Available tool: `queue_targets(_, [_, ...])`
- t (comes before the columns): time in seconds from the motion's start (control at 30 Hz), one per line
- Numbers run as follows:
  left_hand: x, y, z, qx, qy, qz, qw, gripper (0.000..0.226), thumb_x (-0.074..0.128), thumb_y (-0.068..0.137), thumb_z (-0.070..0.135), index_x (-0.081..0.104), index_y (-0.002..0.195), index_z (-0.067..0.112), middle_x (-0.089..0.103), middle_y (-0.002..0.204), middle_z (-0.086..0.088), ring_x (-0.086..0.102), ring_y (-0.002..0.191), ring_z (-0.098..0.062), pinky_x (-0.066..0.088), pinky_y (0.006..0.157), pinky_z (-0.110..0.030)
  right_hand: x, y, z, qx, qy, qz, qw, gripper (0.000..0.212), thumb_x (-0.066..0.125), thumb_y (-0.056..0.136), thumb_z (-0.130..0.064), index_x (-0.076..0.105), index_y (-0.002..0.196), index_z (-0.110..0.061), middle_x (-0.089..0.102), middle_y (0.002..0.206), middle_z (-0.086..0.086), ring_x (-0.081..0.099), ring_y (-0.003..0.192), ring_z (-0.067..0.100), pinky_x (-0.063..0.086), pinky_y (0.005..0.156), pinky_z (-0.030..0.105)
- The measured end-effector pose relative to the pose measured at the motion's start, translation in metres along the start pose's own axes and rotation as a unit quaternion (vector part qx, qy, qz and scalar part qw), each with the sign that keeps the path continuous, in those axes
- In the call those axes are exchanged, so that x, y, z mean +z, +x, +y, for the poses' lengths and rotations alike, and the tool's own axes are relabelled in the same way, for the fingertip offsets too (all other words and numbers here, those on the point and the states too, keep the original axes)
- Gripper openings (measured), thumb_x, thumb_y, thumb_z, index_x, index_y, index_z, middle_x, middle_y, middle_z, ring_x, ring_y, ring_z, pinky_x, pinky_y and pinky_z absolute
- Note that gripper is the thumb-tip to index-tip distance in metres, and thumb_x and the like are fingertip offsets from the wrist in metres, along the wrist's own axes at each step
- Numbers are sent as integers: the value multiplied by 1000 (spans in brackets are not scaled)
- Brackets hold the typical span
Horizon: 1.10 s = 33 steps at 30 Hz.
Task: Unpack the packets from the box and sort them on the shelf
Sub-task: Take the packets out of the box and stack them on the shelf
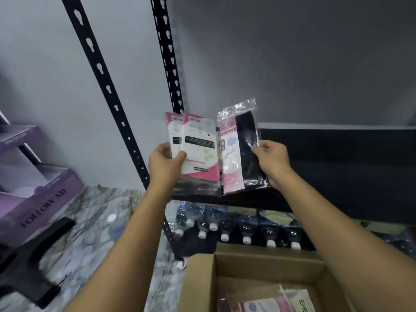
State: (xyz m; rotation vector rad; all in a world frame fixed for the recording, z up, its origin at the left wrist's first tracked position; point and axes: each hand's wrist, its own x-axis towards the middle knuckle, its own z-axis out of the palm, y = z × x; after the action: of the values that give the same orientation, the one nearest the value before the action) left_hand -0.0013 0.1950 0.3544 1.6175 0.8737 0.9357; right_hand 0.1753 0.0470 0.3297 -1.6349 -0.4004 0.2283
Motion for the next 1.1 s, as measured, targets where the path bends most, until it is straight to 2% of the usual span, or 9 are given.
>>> queue_targets(0.1, [23, 31, -13, -54, 9, -13, 998, 22, 64, 90, 13, 53, 107, 22, 68, 103, -3, 69, 82, -21, 58, 71, -33, 15, 34, 11, 50, -47, 9, 998, 22, 56, 87, -10, 56, 69, 2, 58, 66, 11, 55, 60, 23, 49, 56, 36])
queue_targets(0.17, [32, 51, -25, -53, 98, -38, 993, 13, 63, 89, 22, 59, 101, 19, 70, 104, -5, 67, 82, -21, 57, 73, -35, 21, 52, 17, 62, -95, 21, 993, 21, 56, 86, -14, 63, 73, 1, 66, 78, 12, 64, 74, 27, 57, 67, 40])
queue_targets(0.3, [35, 74, -39, -52, 347, -95, 932, 34, 54, 88, 45, 63, 104, 17, 63, 113, -10, 56, 109, -34, 44, 98, -43, 25, 69, 22, 66, -246, 2, 967, 32, 51, 87, -28, 68, 94, -2, 64, 105, 17, 58, 103, 34, 50, 90, 42])
queue_targets(0.43, [30, 70, -42, -98, 239, -132, 957, 52, 53, 95, 43, 52, 132, 7, 59, 130, -11, 59, 103, -26, 46, 86, -34, 15, 61, 23, 137, -148, -53, 978, 41, 46, 92, -38, 62, 107, -3, 66, 103, 13, 63, 92, 29, 52, 84, 37])
queue_targets(0.53, [21, 60, -46, -93, 188, -100, 973, 71, 50, 94, 52, 32, 149, 10, 39, 152, -9, 44, 133, -28, 36, 110, -41, 1, 43, 16, 138, -110, -67, 982, 46, 39, 94, -48, 61, 99, -7, 63, 93, 5, 59, 86, 21, 46, 74, 33])
queue_targets(0.63, [11, 34, -49, -46, 137, -55, 988, 67, 52, 94, 52, 36, 146, 13, 43, 149, -8, 45, 132, -28, 37, 110, -45, -17, 13, 7, 96, -123, -46, 987, 40, 39, 95, -46, 55, 82, -13, 51, 72, 2, 48, 69, 18, 39, 63, 32])
queue_targets(0.77, [2, -27, -70, 42, 99, 27, 994, 54, 56, 88, 50, 46, 133, 22, 49, 131, -1, 49, 122, -22, 43, 104, -45, -43, -37, 14, 32, -99, 16, 994, 36, 45, 95, -42, 57, 113, -14, 56, 98, -6, 52, 89, 10, 39, 78, 26])
queue_targets(0.87, [4, -78, -96, 58, 73, 64, 994, 44, 61, 87, 41, 46, 126, 26, 50, 122, 0, 49, 117, -22, 44, 101, -47, -64, -78, 36, 0, -97, 54, 994, 32, 50, 94, -38, 51, 120, -19, 53, 87, -10, 53, 77, 3, 41, 67, 18])
queue_targets(1.1, [34, -167, -153, -17, 82, -77, 994, 31, 64, 91, 24, 48, 117, 26, 55, 117, 0, 55, 111, -18, 46, 94, -33, -92, -156, 108, -42, -89, 48, 994, 10, 59, 90, -18, 59, 100, -16, 58, 84, -5, 53, 74, 3, 44, 63, 7])
